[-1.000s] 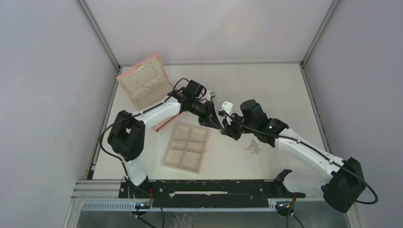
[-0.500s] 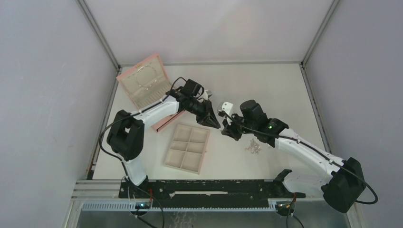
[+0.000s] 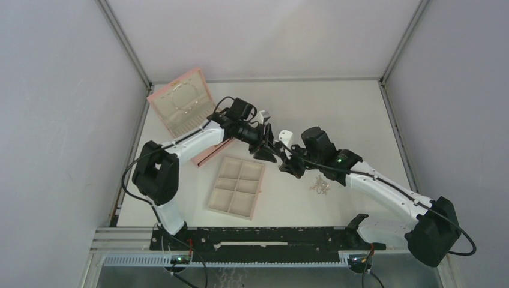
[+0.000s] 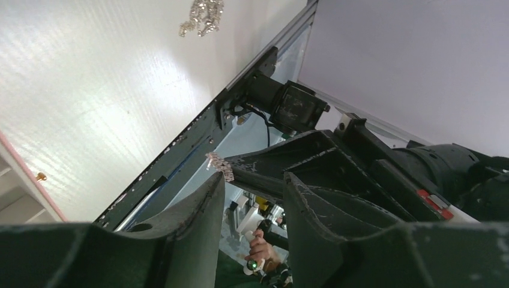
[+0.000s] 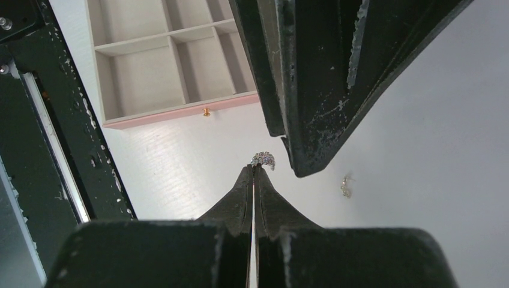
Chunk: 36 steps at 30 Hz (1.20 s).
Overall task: Organize the mixed jewelry
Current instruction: Pick up the jewelry from the center of the board.
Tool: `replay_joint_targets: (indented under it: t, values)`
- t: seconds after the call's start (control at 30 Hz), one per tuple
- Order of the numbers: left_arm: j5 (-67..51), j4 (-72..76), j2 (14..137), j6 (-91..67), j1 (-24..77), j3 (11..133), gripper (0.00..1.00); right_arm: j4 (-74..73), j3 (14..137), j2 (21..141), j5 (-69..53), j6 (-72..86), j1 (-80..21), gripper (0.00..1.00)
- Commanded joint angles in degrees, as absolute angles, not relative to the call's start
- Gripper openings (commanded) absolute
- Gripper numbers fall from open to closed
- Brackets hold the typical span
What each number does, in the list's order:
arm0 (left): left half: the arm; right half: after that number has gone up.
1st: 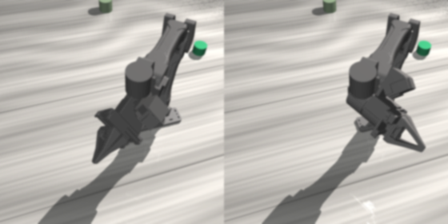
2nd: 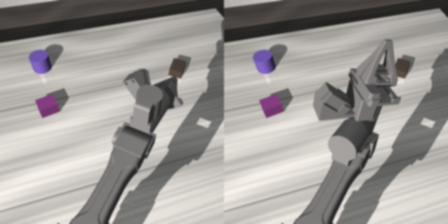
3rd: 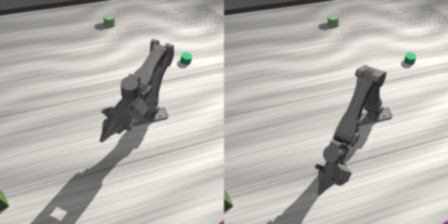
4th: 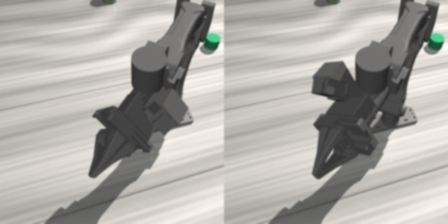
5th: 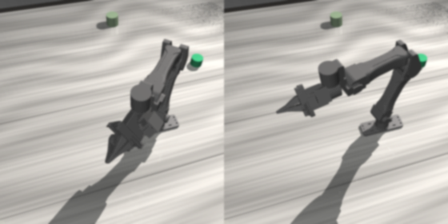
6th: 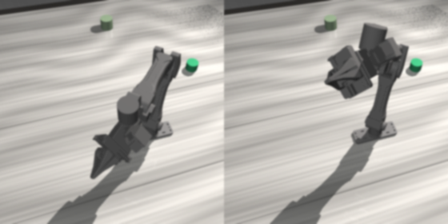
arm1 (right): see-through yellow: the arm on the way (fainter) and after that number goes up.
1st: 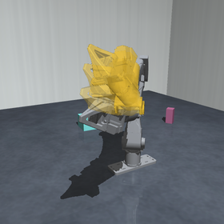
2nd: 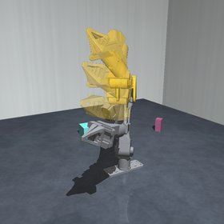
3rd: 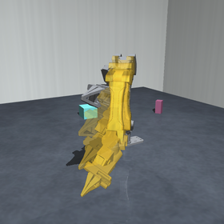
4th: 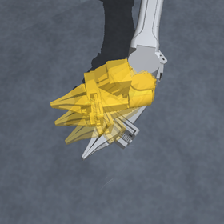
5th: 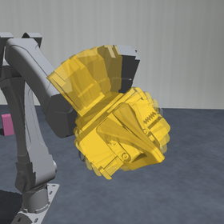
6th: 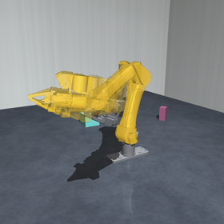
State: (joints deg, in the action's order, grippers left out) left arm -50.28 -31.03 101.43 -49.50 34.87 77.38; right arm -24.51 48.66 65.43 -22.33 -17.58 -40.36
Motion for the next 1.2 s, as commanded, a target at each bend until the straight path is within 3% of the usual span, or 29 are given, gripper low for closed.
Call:
replay_joint_targets:
  t: [0.0,0.9,1.17]
  values:
    - [-55.12,-28.17,100.4,-50.48,35.64,79.66,0.45,-22.99,49.05,65.4,-21.8,-18.27,-41.04,0.0]
    - [-53.14,-31.83,105.34,-46.33,36.68,77.61,0.4,-23.45,49.88,65.92,-21.49,-18.69,-41.31,0.0]
    - [-53.61,-31.49,106.26,-46.21,36.81,77.46,0.35,-23.39,49.92,65.82,-21.53,-18.81,-41.4,0.0]
